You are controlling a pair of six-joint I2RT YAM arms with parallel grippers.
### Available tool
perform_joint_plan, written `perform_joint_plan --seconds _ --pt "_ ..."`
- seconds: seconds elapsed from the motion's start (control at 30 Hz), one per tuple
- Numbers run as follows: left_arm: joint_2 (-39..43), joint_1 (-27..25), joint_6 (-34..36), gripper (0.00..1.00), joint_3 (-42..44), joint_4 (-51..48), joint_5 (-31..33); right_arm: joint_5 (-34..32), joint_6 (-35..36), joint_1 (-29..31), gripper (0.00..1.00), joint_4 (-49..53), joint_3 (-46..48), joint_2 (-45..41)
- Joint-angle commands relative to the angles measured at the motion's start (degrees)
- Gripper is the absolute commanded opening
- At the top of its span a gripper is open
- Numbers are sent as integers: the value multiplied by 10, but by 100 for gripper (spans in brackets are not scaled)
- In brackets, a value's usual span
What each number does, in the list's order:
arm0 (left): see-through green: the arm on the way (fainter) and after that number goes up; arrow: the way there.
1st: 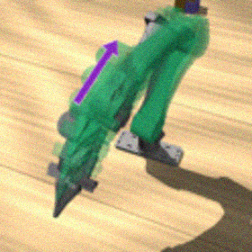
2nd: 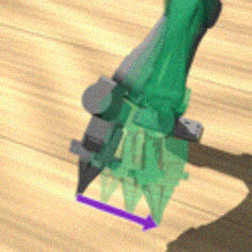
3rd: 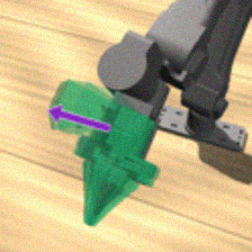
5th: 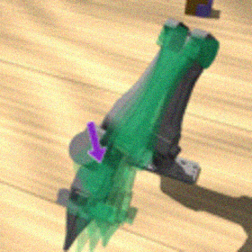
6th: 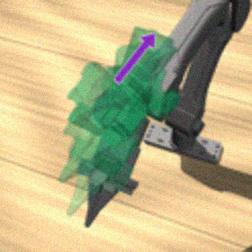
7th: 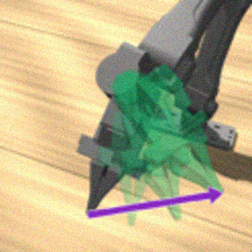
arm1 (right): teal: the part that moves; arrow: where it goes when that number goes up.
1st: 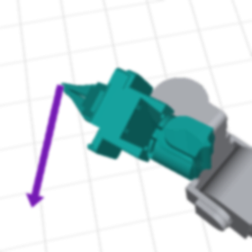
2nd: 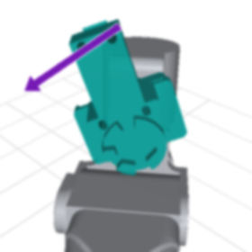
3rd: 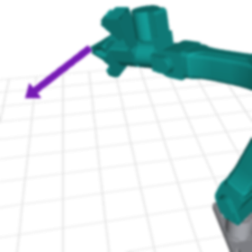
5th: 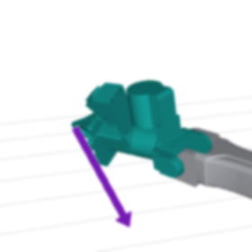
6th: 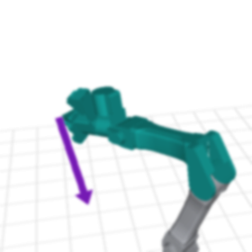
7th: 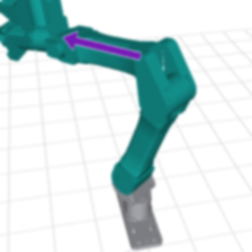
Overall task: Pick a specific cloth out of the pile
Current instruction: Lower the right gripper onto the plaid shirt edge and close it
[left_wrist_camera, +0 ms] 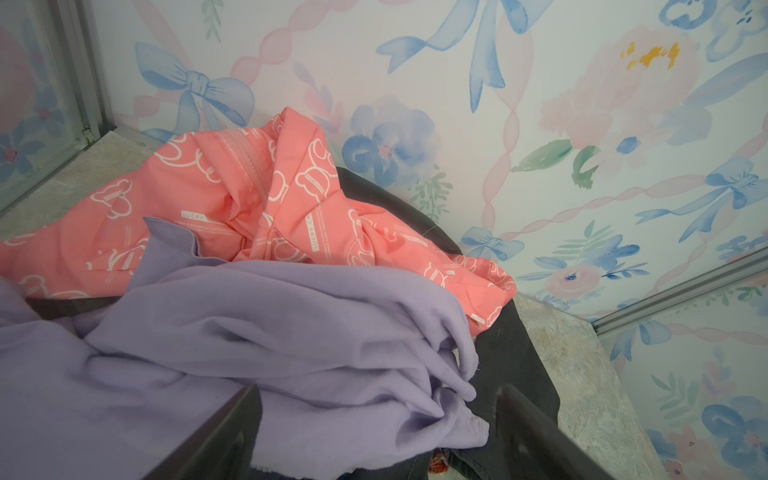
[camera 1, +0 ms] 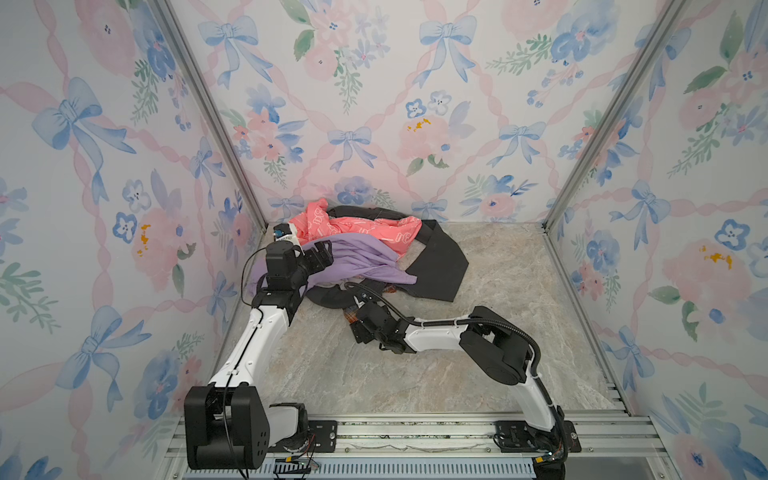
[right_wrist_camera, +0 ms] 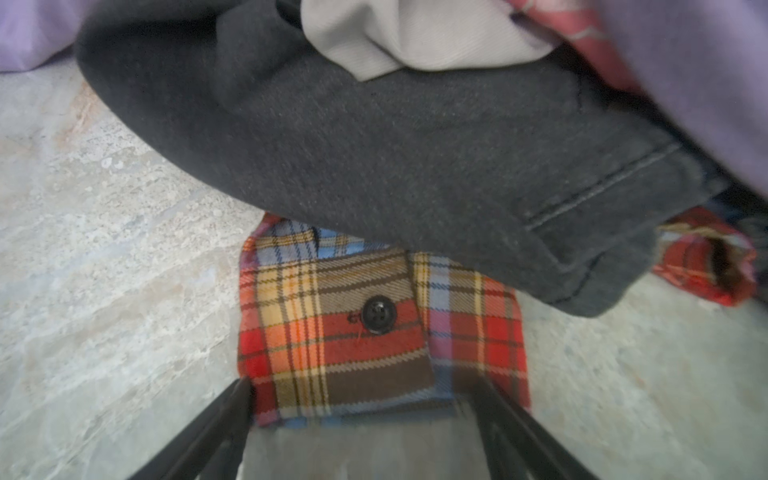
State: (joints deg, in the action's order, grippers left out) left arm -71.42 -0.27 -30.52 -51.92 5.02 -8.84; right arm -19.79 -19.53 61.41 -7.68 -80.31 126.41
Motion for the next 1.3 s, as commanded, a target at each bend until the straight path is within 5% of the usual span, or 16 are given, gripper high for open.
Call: perform_joint_plan --seconds 0.0,0.27,0.7,0.8,1.27 --pt "15 5 -8 90 9 16 5 -18 -11 9 85 9 -14 26" --pt "16 5 -9 89 13 20 6 -13 -13 9 71 10 -25 47" --pt "15 1 -15 89 18 28 7 6 34 -9 24 -30 -16 31" --pt "16 0 -15 89 19 28 9 13 45 -14 0 -52 -3 13" --pt "17 -1 -16 89 20 28 15 68 37 -16 0 -119 82 -119"
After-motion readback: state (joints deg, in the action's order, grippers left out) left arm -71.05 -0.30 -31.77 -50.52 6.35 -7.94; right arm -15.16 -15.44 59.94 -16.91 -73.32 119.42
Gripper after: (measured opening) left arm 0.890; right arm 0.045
